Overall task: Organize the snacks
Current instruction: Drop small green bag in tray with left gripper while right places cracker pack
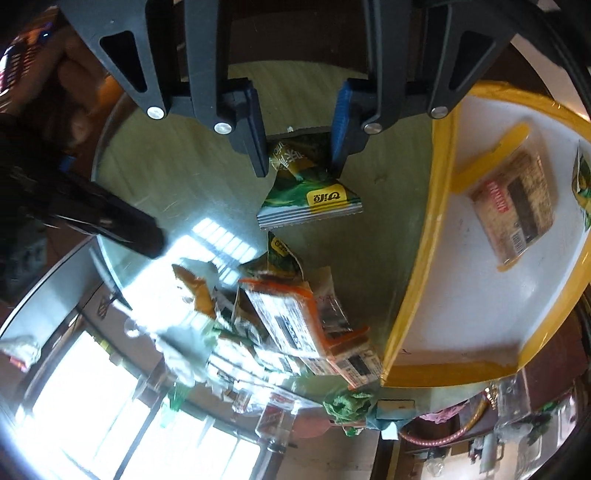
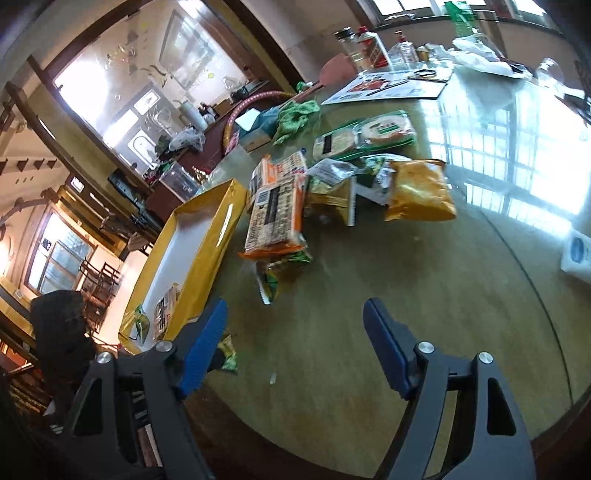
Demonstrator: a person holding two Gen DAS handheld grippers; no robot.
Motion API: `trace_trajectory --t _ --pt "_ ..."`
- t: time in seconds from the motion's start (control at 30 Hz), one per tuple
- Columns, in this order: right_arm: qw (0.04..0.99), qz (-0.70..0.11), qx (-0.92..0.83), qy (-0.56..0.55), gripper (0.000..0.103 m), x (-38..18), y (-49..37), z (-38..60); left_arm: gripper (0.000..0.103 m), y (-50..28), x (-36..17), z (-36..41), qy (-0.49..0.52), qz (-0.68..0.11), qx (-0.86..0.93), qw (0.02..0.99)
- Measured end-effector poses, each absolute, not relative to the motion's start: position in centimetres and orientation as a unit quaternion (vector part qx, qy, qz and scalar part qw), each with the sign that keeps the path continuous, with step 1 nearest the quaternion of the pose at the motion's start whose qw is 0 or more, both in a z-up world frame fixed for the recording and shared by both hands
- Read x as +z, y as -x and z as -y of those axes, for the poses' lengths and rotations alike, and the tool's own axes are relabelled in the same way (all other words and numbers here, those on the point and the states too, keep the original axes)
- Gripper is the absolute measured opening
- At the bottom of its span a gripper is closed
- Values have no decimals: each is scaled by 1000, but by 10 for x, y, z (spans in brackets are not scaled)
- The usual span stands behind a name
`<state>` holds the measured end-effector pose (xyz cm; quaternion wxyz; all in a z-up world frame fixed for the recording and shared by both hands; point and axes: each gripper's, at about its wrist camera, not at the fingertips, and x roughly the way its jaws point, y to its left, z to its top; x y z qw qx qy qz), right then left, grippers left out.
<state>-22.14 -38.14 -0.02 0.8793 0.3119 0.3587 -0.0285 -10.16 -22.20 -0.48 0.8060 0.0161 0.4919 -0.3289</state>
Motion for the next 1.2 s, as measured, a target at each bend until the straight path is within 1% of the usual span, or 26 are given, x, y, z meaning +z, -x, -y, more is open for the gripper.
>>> trace_trajectory --t 0.13,0.27,0.47,0.6,0.67,0.7,0.9,1.07,1.2 --pt "876 -374 -21 -303 78 4 193 374 31 97 12 204 27 -485 -341 805" --pt "881 -392 -38 -262 78 12 151 370 31 95 22 183 50 -476 -336 811" --pt "867 -446 -69 -213 78 -10 82 365 31 88 32 150 74 -457 -311 830" --pt "862 -460 -82 -197 77 -20 62 361 31 80 31 126 91 -455 -286 838" --pt "860 -467 -106 -176 57 -25 58 357 31 75 31 116 102 -455 -273 841" --pt "859 -471 -108 -172 57 -26 58 355 31 72 33 109 108 -454 -269 843" --pt "873 -432 -106 -202 57 -14 82 360 31 55 38 77 139 -443 -244 852" --pt "895 -375 -80 -228 57 26 106 347 31 33 46 52 156 -433 -222 860" --pt "914 -355 -16 -195 57 57 98 303 31 4 49 45 147 -430 -198 868"
